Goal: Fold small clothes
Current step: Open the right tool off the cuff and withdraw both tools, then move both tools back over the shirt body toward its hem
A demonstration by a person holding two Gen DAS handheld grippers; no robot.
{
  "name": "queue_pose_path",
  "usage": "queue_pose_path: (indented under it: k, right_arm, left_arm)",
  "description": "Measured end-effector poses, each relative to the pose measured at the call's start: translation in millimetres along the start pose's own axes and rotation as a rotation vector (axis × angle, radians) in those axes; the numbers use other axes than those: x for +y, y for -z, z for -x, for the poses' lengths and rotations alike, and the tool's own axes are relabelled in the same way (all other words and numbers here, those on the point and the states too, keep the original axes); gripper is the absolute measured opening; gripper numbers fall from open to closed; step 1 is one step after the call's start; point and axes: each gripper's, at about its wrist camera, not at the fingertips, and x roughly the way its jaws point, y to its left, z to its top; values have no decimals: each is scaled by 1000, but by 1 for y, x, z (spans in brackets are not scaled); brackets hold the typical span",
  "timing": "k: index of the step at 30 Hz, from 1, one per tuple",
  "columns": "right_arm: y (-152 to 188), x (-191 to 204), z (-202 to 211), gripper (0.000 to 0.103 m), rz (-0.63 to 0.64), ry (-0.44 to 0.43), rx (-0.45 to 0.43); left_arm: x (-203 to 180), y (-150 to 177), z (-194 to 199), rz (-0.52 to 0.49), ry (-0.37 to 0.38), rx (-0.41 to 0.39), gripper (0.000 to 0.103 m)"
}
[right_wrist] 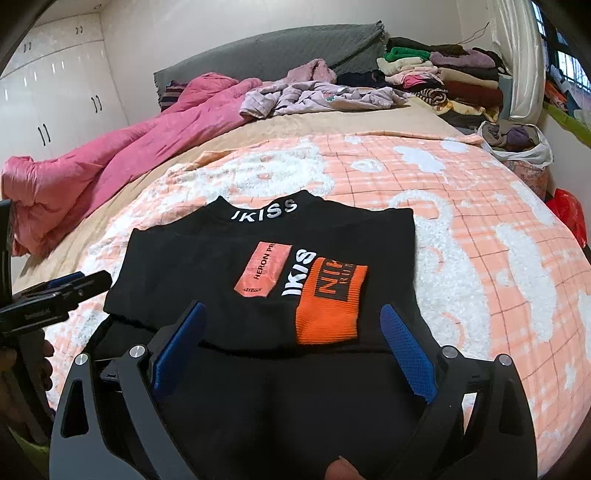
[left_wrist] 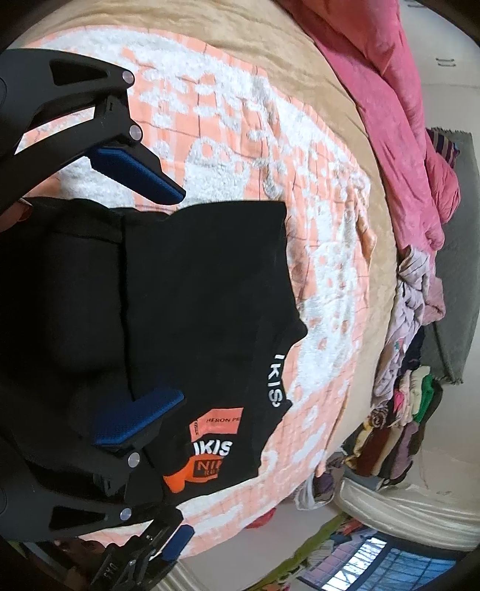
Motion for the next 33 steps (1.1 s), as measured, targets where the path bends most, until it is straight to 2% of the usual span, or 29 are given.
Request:
queue_pose_path:
  k: [33]
  right_arm:
    - [19, 9, 47, 94, 34, 11, -43]
  left_arm:
    - [10, 34, 42, -11, -23, -20, 93]
